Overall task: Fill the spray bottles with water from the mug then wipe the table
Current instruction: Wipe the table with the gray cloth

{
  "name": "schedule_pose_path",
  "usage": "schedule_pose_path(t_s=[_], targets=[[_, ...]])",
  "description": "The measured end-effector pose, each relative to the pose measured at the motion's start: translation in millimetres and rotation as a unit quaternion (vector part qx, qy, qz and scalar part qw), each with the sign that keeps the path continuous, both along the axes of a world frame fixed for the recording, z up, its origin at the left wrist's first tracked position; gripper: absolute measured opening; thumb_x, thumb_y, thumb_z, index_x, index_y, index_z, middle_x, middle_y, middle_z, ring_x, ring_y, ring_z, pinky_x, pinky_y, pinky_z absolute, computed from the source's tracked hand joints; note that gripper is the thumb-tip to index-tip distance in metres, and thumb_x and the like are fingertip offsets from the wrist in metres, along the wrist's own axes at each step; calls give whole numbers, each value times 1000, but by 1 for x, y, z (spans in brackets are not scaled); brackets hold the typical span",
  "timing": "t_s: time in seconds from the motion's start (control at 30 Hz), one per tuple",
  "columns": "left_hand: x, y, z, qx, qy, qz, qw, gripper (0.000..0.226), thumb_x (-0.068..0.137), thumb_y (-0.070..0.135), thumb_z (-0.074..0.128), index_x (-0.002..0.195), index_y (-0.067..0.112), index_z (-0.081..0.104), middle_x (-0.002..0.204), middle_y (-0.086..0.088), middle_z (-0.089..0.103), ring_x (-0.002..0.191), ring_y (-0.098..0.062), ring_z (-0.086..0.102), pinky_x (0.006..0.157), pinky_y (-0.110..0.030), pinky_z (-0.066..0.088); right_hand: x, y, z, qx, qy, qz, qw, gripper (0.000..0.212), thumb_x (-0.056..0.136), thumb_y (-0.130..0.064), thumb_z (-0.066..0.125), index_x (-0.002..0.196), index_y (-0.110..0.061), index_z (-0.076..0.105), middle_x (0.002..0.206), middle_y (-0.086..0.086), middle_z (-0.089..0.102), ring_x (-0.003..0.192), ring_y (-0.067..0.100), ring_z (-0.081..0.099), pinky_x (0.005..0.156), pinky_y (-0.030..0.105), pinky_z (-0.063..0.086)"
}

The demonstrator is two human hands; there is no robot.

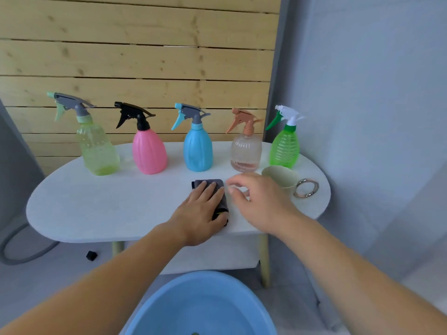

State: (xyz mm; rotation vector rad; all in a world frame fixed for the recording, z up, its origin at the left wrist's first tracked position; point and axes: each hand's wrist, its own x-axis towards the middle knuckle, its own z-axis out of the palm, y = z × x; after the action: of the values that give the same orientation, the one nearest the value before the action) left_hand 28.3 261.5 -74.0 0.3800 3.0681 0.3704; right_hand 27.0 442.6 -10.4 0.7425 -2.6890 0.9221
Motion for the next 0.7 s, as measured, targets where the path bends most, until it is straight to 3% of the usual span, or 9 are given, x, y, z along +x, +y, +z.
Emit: schedule_pose_path(t_s=[0.07, 0.13, 0.23, 0.33, 0.4, 0.53, 0.7], targets=[[-4, 16, 1, -11, -15, -12, 1000, 82, 98, 64, 23, 166, 22, 4, 174, 1, -2, 159, -21, -11, 130, -40, 2, -12, 22, 16, -24, 93, -65, 993, 19, 94, -19, 56, 106, -19, 70, 105, -3, 69, 98, 19, 57, 86, 32, 46], [-5, 22, 0, -24, -24, -7, 999, 76, 104, 56, 31, 165, 23, 1, 173, 3, -6, 159, -19, -13, 130, -39, 0, -27, 51, 23, 15, 124, -151, 981, 24, 91, -12, 53, 108, -18, 70, 110, 2, 69, 106, 27, 53, 88, 36, 43], [-2, 12, -1, -32, -18, 21, 999, 77, 103, 60, 29, 165, 25, 2, 173, 5, -5, 159, -17, -12, 130, -38, 2, -41, 83, 20, 95, 10, -238, 967, 41, 90, -9, 46, 126, -23, 61, 129, 7, 60, 121, 34, 46, 97, 41, 40], [0, 9, -4, -25, -19, 36, 999, 79, 103, 63, 31, 165, 24, 1, 173, 5, -6, 159, -18, -14, 130, -39, 2, -44, 100, 9, 50, -137, -225, 963, 49, 89, -10, 48, 136, -22, 53, 139, 9, 52, 124, 30, 49, 95, 33, 42], [0, 17, -2, -24, -24, 30, 999, 83, 101, 66, 32, 165, 25, -1, 173, 5, -7, 159, -18, -15, 130, -39, 1, -44, 107, 1, 27, -166, -210, 963, 45, 93, -12, 48, 137, -19, 52, 141, 6, 52, 124, 26, 51, 91, 28, 40], [-6, 48, 1, -24, -23, -6, 999, 90, 99, 69, 37, 165, 24, -3, 173, 4, -9, 158, -18, -17, 130, -39, 0, -49, 118, -10, 32, -123, -231, 965, 33, 97, -17, 54, 129, -18, 60, 133, 7, 59, 121, 26, 54, 89, 27, 40], [-3, 61, -1, -27, -10, 19, 999, 89, 99, 69, 35, 165, 22, 0, 173, 6, -7, 159, -15, -14, 128, -34, 0, -47, 127, -9, -22, -97, -222, 970, 14, 95, -19, 61, 102, -19, 72, 100, 5, 68, 87, 20, 55, 70, 26, 37]])
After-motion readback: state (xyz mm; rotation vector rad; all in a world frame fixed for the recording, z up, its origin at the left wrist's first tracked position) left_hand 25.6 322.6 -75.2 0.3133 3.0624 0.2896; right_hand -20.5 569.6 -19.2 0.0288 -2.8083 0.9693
